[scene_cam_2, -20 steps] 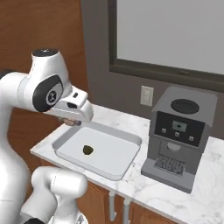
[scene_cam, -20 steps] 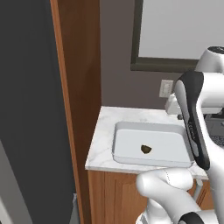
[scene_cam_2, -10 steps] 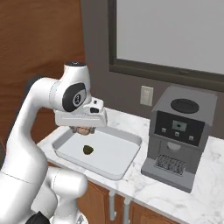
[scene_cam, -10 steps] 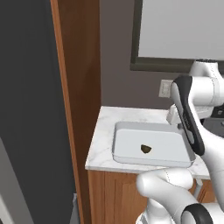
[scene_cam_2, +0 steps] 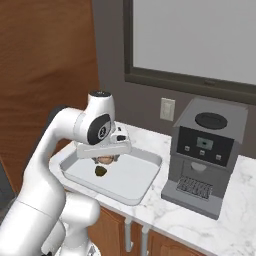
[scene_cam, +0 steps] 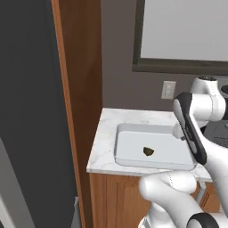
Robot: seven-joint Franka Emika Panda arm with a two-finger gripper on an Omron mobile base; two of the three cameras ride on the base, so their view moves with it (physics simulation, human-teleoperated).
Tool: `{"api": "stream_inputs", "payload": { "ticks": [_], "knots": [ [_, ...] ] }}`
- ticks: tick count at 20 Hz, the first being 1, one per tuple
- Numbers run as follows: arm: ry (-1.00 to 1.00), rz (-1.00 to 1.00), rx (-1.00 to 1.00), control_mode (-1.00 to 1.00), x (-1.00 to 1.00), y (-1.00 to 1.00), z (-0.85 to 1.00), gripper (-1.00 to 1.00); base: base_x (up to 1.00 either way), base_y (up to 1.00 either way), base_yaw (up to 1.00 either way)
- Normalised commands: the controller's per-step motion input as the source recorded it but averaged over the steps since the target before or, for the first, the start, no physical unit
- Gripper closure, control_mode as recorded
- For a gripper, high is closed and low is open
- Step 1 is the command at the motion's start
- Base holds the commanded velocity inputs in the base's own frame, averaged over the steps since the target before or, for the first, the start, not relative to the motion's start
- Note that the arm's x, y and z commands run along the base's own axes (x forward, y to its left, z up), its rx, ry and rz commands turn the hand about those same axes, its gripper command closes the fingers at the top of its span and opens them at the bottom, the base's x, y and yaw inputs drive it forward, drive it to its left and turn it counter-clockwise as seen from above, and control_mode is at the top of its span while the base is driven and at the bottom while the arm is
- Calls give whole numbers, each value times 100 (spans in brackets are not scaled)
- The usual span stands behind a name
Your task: Pick the tangerine and kiwi from the fridge and place them inside the tupperware on the counter.
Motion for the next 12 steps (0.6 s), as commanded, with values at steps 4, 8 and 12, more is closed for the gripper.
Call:
{"api": "stream_inputs", "payload": {
  "ticks": [4, 8, 12],
  "knots": [
    [0, 9, 0, -100, 38, -1, -47, 100, 0, 0, 0],
    [1, 6, 0, -100, 49, 0, -42, 100, 0, 0, 0],
    [6, 7, 0, -100, 51, 0, -45, 100, 0, 0, 0]
  ]
}}
